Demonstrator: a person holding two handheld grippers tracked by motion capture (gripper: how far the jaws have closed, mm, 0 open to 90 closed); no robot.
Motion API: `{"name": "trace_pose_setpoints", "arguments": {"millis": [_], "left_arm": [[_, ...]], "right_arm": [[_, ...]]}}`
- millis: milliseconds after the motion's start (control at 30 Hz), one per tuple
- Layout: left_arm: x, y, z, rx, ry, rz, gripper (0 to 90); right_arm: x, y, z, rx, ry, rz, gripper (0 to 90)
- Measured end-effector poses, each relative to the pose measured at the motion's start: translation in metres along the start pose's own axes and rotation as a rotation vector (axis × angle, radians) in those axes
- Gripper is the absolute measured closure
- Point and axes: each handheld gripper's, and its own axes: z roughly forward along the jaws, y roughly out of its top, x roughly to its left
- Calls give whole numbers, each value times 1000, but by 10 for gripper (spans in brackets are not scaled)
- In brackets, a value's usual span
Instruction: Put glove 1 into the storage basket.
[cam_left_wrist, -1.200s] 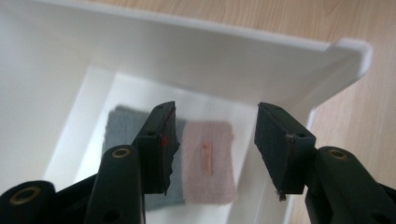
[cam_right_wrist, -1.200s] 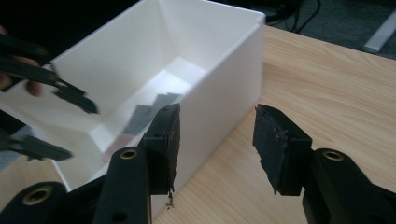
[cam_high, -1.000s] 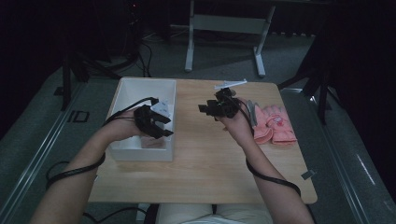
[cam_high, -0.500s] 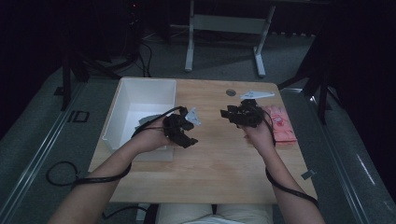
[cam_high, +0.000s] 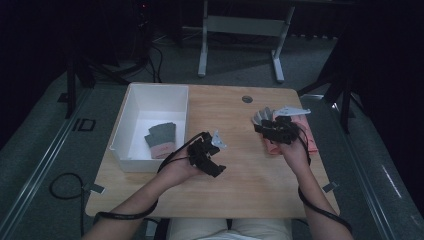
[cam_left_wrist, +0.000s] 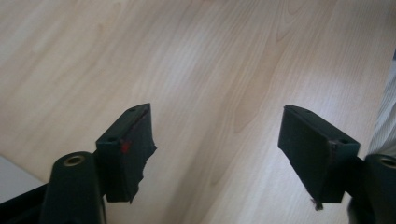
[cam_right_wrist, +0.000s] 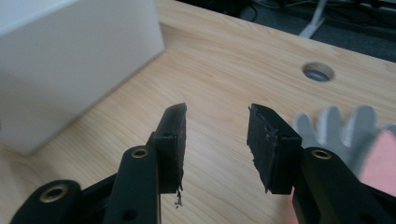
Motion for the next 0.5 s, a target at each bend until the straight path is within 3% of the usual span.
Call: {"name": "trace_pose_setpoints", "arguments": {"millis": [33, 67, 167, 267, 300, 333, 400, 500], "left_arm": [[0, 0, 0, 0, 0, 0, 145], [-6, -9, 5, -60, -21, -26, 145], [-15, -21, 10, -117, -39, -60, 127], [-19, -24, 13, -114, -34, -55, 51], [-28, -30, 19, -91, -4, -44, 51], [-33, -35, 23, -84, 17, -47, 14], [-41, -43, 30, -84, 68, -81, 13], [-47, -58, 38, -105, 86, -133, 14]], "right_arm": [[0, 0, 0, 0, 0, 0, 570], [-7, -6, -1, 5, -20, -3, 580], [-17, -13, -2, 8, -38, -5, 595], [-27, -18, -3, 9, -52, -3, 605], [-27, -18, -3, 9, -52, -3, 618], [-42, -21, -1, 27, -65, 4, 638], [-45, -21, 1, 35, -69, 5, 639], [-56, -21, 8, 87, -98, -6, 644]]}}
